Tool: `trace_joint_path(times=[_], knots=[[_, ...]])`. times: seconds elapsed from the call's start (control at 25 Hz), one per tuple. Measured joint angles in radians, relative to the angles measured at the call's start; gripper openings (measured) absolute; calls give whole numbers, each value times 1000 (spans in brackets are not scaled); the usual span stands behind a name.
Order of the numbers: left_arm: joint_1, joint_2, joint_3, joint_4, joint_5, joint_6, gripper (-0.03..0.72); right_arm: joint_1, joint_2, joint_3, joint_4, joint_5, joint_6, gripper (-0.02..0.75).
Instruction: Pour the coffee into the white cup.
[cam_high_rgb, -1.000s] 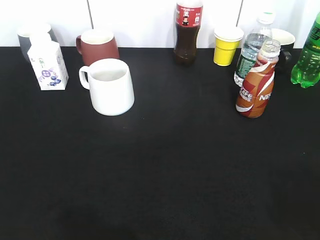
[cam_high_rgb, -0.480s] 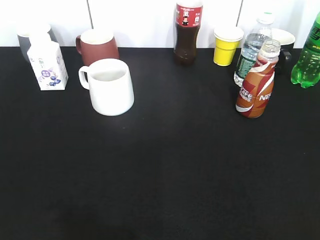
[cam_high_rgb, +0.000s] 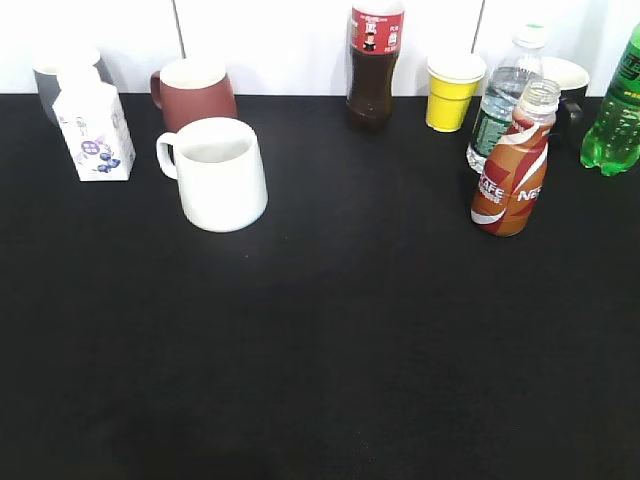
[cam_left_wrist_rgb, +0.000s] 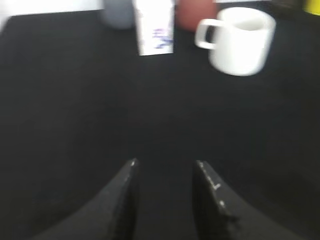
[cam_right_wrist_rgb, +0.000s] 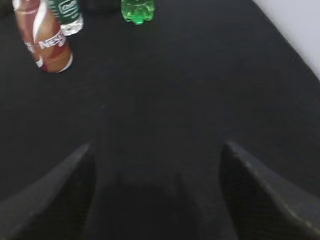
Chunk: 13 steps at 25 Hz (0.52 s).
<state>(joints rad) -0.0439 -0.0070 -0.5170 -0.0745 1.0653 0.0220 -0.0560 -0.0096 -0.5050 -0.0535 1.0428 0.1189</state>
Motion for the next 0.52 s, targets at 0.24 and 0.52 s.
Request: trace_joint_path(times=[0.24, 0.52], knots=[[28, 0, 0, 0, 0, 1, 278, 0, 0, 0, 0, 0, 1, 585], [28, 0, 0, 0, 0, 1, 278, 0, 0, 0, 0, 0, 1, 585]])
